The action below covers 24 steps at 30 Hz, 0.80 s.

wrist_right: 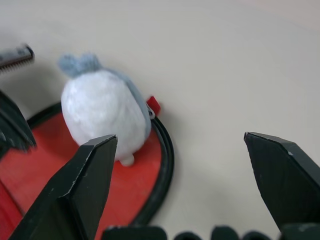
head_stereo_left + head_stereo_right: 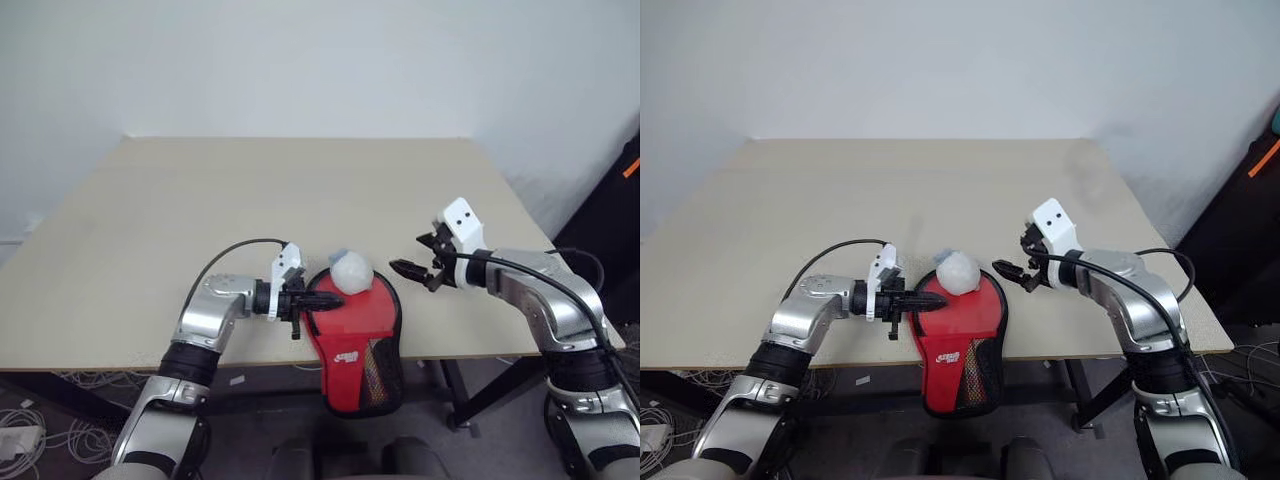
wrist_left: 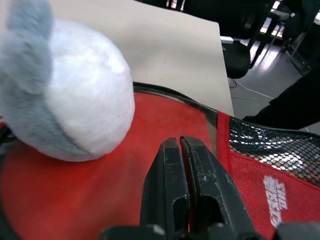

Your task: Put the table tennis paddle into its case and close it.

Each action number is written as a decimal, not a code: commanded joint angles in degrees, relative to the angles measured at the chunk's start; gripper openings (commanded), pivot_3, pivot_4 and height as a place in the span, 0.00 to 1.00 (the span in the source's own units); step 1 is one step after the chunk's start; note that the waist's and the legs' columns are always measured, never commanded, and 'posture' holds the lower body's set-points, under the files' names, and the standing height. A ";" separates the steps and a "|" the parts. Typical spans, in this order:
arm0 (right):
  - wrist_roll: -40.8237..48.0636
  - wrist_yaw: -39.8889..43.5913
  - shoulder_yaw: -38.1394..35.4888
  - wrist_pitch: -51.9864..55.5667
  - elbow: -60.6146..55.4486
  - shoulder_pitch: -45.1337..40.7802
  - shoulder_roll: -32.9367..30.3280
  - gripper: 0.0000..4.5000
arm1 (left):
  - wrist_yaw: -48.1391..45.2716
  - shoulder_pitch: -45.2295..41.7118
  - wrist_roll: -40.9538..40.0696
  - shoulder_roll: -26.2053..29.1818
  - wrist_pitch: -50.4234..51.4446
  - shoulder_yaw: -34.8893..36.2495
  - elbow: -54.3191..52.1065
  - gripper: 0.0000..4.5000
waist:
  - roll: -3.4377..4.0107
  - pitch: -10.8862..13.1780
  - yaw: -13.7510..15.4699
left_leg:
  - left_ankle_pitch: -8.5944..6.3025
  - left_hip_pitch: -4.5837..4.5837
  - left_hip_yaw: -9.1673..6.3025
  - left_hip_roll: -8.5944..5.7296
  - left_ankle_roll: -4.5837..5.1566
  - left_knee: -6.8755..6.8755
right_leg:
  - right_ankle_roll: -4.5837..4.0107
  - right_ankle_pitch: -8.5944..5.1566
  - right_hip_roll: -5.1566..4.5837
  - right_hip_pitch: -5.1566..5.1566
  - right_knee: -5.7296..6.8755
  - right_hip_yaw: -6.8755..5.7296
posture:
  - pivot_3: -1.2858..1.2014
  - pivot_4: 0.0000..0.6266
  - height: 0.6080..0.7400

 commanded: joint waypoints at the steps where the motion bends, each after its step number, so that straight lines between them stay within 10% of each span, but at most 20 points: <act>1: -0.55 -1.93 0.90 0.62 1.62 -3.43 1.62 0.99 | 1.22 -2.49 0.88 -1.47 -2.99 -1.20 1.59 0.00 | 0.00 0.00 0.02 | 0.00 0.00 0.00 0.00 0.00 0.00 | -0.02 0.01 0.00 0.01 0.00 0.00 | 0.52 0.00 1.00; 24: 0.13 -1.18 9.15 0.91 5.19 -5.75 10.17 0.99 | 4.69 -4.78 6.05 -6.80 -14.19 -4.13 14.77 0.00 | 0.02 -0.01 0.00 | 0.00 -0.06 -0.02 -0.01 0.00 0.01 | -0.15 0.11 0.01 -0.05 0.02 -0.01 | 0.52 0.00 1.00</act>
